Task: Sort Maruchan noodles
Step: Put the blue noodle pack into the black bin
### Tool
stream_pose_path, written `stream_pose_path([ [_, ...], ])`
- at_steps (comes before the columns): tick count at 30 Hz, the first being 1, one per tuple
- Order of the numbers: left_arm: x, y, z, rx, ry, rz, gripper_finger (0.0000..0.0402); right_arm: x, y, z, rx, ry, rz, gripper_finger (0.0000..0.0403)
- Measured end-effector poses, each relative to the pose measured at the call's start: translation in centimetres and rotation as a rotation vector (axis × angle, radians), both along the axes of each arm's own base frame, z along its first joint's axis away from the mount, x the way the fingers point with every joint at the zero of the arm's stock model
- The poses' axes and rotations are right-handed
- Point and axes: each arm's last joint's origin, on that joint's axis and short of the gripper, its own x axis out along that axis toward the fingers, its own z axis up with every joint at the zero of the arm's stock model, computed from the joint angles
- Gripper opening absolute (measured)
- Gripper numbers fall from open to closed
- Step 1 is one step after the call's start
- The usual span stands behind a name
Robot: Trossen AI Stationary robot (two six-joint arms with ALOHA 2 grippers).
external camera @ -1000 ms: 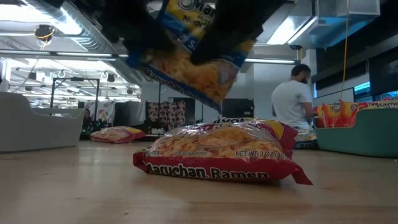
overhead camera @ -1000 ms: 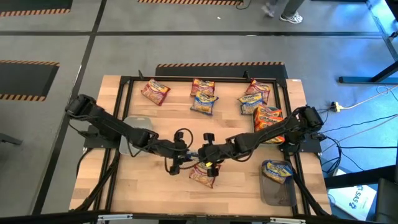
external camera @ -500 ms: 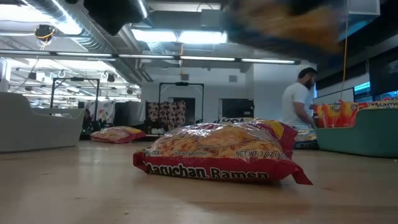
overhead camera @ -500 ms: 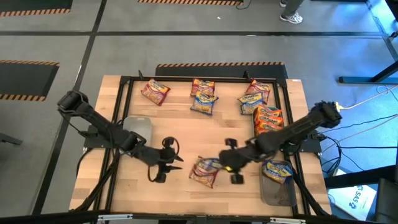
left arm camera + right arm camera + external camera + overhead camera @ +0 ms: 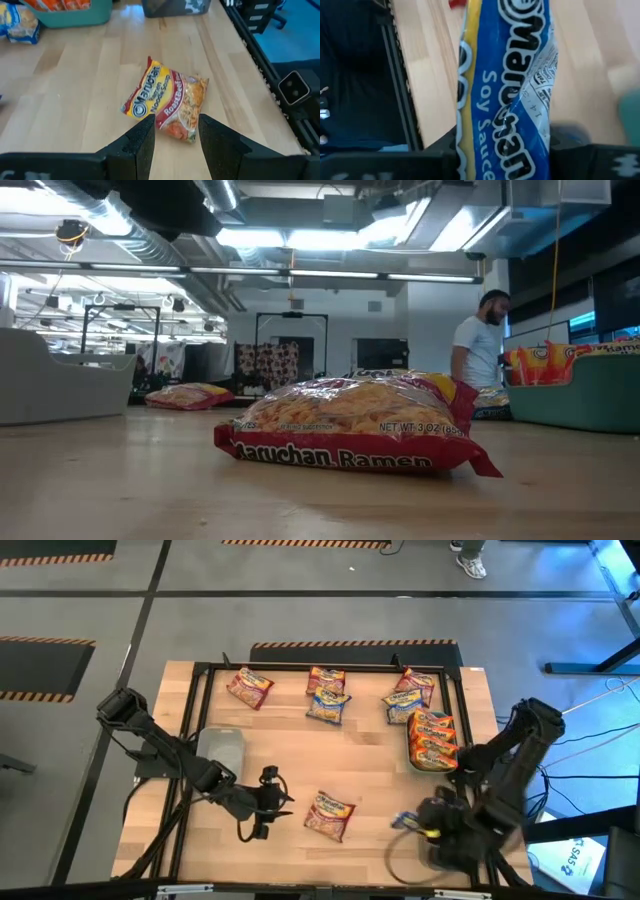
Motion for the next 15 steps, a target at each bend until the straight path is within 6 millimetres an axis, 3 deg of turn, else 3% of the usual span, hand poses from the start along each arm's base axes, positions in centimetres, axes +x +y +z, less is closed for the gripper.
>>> stream_pose_path([
  [7,0.2,-0.1,0.3,-0.017,-0.029,0.001,0.0144,-3.2,1.2,-1.7,0.037,0.069,-0.121,0.0091],
  [15,0.3,0.0,0.4,-0.025,-0.043,0.004,0.0144,-5.2,1.3,-4.1,0.051,0.22,-0.178,0.0102],
])
